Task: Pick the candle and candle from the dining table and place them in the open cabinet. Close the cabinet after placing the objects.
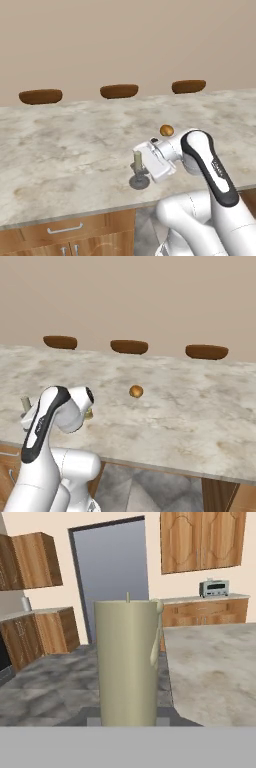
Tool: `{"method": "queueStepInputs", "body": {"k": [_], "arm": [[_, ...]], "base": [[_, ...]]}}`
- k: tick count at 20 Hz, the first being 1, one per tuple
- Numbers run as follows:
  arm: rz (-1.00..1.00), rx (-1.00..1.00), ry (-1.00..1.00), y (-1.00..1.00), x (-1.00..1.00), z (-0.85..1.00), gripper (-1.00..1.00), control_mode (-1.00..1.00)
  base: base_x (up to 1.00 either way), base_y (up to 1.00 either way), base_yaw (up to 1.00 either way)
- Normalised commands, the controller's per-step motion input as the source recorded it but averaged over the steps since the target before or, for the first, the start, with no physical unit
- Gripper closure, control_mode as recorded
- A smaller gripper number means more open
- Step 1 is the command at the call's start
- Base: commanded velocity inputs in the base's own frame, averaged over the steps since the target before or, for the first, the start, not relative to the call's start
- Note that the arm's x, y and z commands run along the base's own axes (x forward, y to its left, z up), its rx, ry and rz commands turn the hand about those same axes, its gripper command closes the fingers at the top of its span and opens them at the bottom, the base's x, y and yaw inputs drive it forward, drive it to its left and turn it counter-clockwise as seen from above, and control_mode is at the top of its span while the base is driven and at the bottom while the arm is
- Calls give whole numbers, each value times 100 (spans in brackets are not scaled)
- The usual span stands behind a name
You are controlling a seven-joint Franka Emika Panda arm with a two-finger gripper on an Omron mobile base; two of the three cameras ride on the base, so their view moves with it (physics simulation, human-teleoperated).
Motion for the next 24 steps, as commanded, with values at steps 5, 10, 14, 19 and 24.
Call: {"method": "queueStepInputs", "body": {"k": [5, 10, 14, 19, 24], "arm": [[0, 0, -4, -17, -3, 12, 100, -100], [0, 0, 9, -9, 0, 15, 100, -100], [0, 0, 7, -2, 0, 5, 100, -100], [0, 0, 0, 0, 0, 0, 100, -100], [0, 0, 0, 0, 0, 0, 100, -100]], "base": [[0, 0, 0], [0, 0, 0], [0, 0, 0], [0, 0, 0], [0, 0, 0]]}}
